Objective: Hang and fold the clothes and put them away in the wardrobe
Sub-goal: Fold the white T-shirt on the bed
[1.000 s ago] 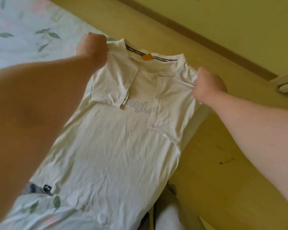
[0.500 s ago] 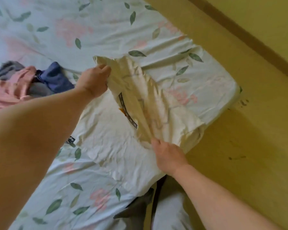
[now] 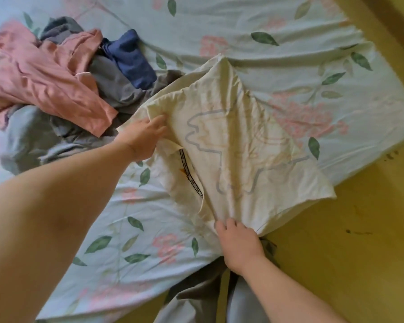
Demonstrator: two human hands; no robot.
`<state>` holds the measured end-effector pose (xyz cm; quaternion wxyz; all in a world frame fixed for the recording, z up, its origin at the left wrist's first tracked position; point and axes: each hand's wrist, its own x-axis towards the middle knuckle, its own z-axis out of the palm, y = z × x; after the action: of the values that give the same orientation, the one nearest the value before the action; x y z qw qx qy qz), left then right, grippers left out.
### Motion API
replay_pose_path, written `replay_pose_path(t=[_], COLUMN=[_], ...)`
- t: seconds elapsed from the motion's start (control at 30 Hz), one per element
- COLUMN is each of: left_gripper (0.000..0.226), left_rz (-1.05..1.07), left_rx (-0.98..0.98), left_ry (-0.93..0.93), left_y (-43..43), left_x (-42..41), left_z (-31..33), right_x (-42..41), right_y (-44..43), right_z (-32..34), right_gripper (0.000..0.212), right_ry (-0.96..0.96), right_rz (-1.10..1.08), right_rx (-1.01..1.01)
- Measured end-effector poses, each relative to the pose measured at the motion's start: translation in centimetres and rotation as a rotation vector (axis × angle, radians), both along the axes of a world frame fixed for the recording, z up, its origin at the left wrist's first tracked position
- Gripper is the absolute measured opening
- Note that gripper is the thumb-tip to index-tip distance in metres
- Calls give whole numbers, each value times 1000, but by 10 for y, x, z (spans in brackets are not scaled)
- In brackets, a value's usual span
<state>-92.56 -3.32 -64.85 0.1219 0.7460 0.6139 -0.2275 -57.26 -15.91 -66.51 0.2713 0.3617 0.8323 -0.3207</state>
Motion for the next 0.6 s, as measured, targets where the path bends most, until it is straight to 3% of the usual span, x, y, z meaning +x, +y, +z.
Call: replay_pose_path(t=[0.17, 0.27, 0.43, 0.53, 0.6], left_gripper=[46, 48, 29, 27, 22], left_rz=[81, 210, 365, 319, 264], left_rx=[55, -27, 63, 108, 49], left_ry=[88, 140, 13, -120, -97], left_y=[-30, -48, -67, -64, -59], left_x=[-6, -6, 20, 40, 52], left_z=[-2, 0, -3, -9, -14], right_x=[-7, -12, -20, -20, -18], right_y=[-13, -14, 7, 32, 53], right_z=[1, 1, 6, 9, 11], right_gripper=[67, 73, 40, 33, 32], right_ry=[-2, -6, 53, 112, 87], right_rz=[159, 251, 277, 216, 94], right_rx=[12, 29, 2, 29, 70])
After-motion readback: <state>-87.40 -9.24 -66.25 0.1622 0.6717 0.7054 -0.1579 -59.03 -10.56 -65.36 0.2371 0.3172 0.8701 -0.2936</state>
